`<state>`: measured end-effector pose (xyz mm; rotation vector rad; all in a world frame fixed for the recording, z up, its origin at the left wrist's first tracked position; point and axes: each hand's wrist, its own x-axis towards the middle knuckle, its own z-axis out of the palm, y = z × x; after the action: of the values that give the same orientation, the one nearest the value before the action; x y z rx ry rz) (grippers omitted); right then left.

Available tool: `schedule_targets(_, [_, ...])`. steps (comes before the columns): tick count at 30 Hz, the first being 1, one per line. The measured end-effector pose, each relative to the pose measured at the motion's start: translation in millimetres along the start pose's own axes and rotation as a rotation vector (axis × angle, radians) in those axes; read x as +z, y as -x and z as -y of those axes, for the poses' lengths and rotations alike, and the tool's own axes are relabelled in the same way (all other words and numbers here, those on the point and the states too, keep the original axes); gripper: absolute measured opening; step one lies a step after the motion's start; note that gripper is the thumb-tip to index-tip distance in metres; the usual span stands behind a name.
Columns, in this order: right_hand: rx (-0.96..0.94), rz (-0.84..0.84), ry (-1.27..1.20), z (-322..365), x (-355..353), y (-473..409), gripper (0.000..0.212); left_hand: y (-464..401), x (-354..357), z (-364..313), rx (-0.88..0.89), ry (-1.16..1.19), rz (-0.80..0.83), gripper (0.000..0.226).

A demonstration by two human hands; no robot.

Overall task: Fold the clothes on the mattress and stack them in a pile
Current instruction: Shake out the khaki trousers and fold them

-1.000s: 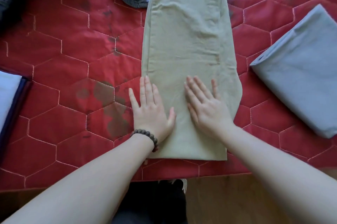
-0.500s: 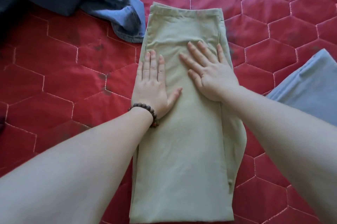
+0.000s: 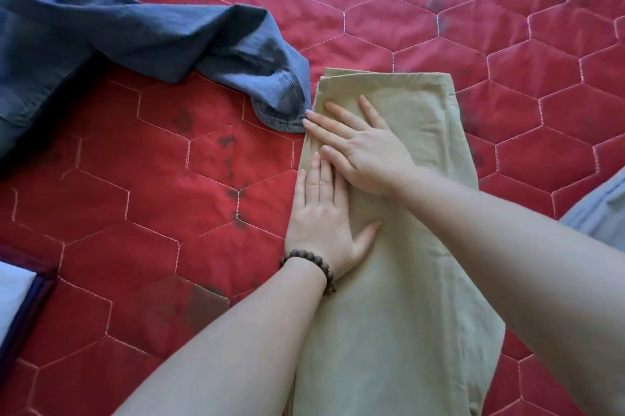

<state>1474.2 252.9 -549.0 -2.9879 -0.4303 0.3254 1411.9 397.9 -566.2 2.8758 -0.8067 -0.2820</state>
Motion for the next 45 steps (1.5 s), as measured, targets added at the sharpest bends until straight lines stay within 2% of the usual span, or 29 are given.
schedule_targets(4, [-0.025, 0.055, 0.106, -15.4, -3.7, -24.1, 0.055, -1.0, 2.2, 2.2, -0.017, -0.017, 0.005, 0.103])
schedule_targets(6, [0.178, 0.016, 0.12, -37.2, -6.4, -27.4, 0.055, -0.4, 3.0, 2.3, -0.011, -0.024, 0.008, 0.102])
schedule_targets(9, [0.66, -0.003, 0.26, -94.2, -20.2, -14.8, 0.06, 0.1, 5.4, 3.0, 0.001, -0.029, 0.014, 0.101])
schedule_targets(10, [0.733, -0.049, 0.308, -103.6, -25.4, -5.9, 0.061, -0.1, 6.0, 3.5, 0.0, -0.035, 0.017, 0.101])
schedule_targets(11, [0.727, -0.124, 0.306, -100.3, -28.0, 1.9, 0.061, -0.6, 6.1, 3.6, -0.001, -0.042, 0.018, 0.101])
schedule_targets(13, [0.511, -0.2, 0.165, -61.4, -22.6, 14.3, 0.061, -1.1, 5.2, 3.8, -0.003, -0.06, 0.024, 0.101])
schedule_targets(15, [0.239, -0.112, 0.059, -11.7, -1.2, 39.9, 0.059, -0.3, 4.6, 3.0, -0.004, -0.067, 0.031, 0.102])
schedule_targets(16, [0.212, -0.046, 0.061, -0.7, 7.6, 56.0, 0.058, 0.0, 4.3, 2.8, -0.003, -0.061, 0.03, 0.102])
schedule_targets(17, [0.263, -0.008, 0.078, -2.8, 12.3, 69.0, 0.057, 0.0, 3.9, 2.5, 0.0, -0.056, 0.03, 0.102])
schedule_targets(20, [0.572, -0.044, 0.142, -38.8, 15.5, 80.1, 0.058, -1.0, 4.6, 3.0, -0.002, -0.065, 0.022, 0.102])
schedule_targets(22, [0.661, -0.078, 0.192, -37.9, 15.7, 79.5, 0.06, -0.9, 4.0, 2.9, 0.0, -0.074, 0.02, 0.101])
schedule_targets(24, [0.635, -0.129, 0.11, -4.4, 21.7, 85.5, 0.061, 0.1, 3.6, 4.3, 0.004, -0.067, 0.011, 0.098])
schedule_targets(26, [0.488, -0.1, 0.019, 34.1, 35.0, 114.7, 0.06, 0.9, 4.8, 5.1, 0.027, -0.052, 0.001, 0.092])
schedule_targets(28, [0.428, -0.047, -0.046, 49.7, 45.1, 158.3, 0.057, 2.2, 4.7, 6.5, 0.064, -0.058, 0.005, 0.083])
schedule_targets(32, [0.605, -0.016, -0.017, 27.4, 53.6, 221.0, 0.058, 13.0, 5.4, 15.7, 0.137, -0.106, 0.023, 0.069])
schedule_targets(34, [0.676, -0.074, -0.01, 40.5, 52.2, 220.5, 0.061, 23.1, 4.7, 16.7, 0.142, -0.121, 0.039, 0.069])
schedule_targets(35, [0.641, -0.114, -0.032, 59.5, 51.8, 216.4, 0.062, 30.2, 4.6, 16.2, 0.13, -0.118, 0.042, 0.071])
schedule_targets(38, [0.352, -0.101, -0.057, 114.4, 65.4, 223.0, 0.058, 58.2, 8.3, 19.2, 0.136, -0.072, 0.056, 0.082])
schedule_targets(39, [0.317, -0.064, -0.05, 117.2, 70.5, 235.0, 0.058, 70.7, 9.9, 23.4, 0.156, -0.054, 0.077, 0.084])
schedule_targets(43, [0.493, -0.033, -0.07, 79.5, 74.9, 284.3, 0.057, 109.5, 12.3, 46.4, 0.189, -0.098, 0.127, 0.081])
schedule_targets(45, [0.449, 0.02, -0.034, 64.8, 67.7, 294.7, 0.057, 113.3, 10.2, 48.9, 0.205, -0.101, 0.151, 0.074])
